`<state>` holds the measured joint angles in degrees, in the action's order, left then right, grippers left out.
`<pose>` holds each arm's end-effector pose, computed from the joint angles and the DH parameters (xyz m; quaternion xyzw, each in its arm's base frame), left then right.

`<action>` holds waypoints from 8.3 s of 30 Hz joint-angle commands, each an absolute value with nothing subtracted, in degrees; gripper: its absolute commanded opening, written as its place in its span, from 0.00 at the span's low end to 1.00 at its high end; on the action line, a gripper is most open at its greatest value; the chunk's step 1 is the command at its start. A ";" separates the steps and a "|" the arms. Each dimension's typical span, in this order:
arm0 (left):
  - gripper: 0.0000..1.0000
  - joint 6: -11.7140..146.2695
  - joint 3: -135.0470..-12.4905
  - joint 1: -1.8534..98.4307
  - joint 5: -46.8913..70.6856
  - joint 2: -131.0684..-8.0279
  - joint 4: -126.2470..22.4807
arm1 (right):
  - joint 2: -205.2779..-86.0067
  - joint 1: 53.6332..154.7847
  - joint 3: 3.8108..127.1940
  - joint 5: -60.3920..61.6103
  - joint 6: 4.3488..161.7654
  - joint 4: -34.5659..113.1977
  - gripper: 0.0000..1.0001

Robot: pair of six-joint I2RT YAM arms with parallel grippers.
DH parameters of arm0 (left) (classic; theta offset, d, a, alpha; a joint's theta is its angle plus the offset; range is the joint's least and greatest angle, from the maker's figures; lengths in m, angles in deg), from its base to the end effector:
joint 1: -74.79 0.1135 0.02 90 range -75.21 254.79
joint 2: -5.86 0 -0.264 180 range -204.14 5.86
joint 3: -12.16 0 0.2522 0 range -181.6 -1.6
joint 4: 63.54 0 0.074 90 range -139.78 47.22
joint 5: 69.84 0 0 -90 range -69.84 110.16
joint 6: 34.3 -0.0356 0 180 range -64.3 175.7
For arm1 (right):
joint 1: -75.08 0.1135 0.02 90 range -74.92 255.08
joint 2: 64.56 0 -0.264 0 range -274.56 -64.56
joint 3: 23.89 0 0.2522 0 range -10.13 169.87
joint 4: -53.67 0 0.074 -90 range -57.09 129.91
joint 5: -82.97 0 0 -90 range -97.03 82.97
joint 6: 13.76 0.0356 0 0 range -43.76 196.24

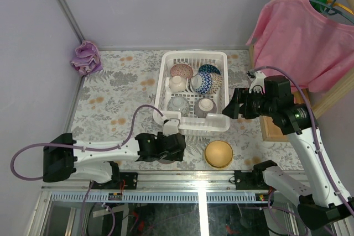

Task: Load the bowls into the dish rack
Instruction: Pick up the bowl from the center of the board, then place the bowl in the dish rack, then adjust the dish rack at the center of the board.

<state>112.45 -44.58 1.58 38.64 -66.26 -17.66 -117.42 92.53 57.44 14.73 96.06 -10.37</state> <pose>0.0784 -0.2207 0.2034 0.0974 0.9520 -0.1562 0.2446 0.1576 0.0634 0.3819 -0.0682 0.8749 0.3026 0.3719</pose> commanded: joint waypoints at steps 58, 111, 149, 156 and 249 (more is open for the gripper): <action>0.00 136.88 -65.23 -1.70 86.94 -77.18 -68.58 | -124.36 92.20 86.65 3.83 90.37 -25.50 0.84; 0.20 209.95 -77.01 -5.52 96.82 -103.85 -12.09 | -123.72 92.20 85.93 10.51 90.63 -23.48 0.84; 1.00 205.73 -72.99 -9.02 82.01 -99.37 -14.89 | -124.04 92.21 85.29 13.09 93.11 -21.50 0.84; 1.00 201.98 -72.01 -9.23 74.42 -97.61 -13.98 | -124.52 92.21 84.93 12.86 93.62 -20.78 0.84; 1.00 102.10 -85.29 34.46 26.23 -73.70 18.22 | -143.82 95.17 55.24 -0.87 99.27 -12.17 0.62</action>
